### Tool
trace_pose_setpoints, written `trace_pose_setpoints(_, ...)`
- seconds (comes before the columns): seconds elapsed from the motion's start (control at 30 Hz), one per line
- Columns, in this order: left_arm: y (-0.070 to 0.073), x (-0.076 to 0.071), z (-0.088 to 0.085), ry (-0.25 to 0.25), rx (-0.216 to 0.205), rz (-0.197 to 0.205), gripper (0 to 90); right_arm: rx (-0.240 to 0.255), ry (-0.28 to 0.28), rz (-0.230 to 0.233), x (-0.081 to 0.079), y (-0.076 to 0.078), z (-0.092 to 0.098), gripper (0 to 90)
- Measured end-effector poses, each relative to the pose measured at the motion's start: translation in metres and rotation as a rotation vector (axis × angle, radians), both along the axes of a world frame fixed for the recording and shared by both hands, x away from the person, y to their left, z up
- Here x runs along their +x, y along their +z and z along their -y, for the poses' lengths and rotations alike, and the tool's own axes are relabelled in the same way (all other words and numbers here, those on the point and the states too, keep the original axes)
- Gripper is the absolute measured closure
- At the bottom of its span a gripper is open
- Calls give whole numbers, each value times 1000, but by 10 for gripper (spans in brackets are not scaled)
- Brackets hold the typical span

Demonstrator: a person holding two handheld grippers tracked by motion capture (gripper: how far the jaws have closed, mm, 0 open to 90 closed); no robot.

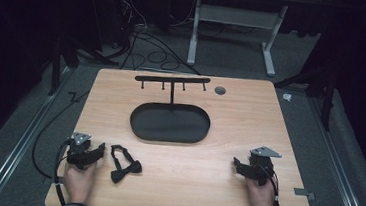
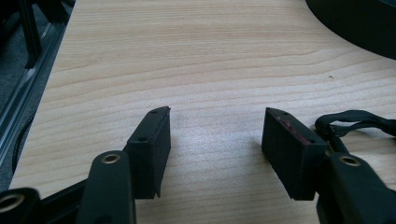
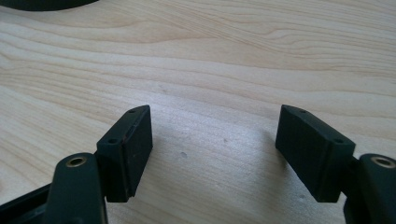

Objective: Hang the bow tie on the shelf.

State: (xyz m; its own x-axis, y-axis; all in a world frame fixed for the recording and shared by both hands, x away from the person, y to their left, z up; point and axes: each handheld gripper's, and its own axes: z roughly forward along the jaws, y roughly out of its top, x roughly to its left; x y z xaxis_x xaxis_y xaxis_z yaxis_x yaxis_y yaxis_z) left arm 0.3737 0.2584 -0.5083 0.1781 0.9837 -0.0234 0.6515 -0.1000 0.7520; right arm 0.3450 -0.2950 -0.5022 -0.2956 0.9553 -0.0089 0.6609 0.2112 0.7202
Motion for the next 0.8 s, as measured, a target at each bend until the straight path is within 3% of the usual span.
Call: trace_pose_setpoints(0.8,0,0,0,-6,-1,-3,412,-7,36,4,-1,0,-1,284)
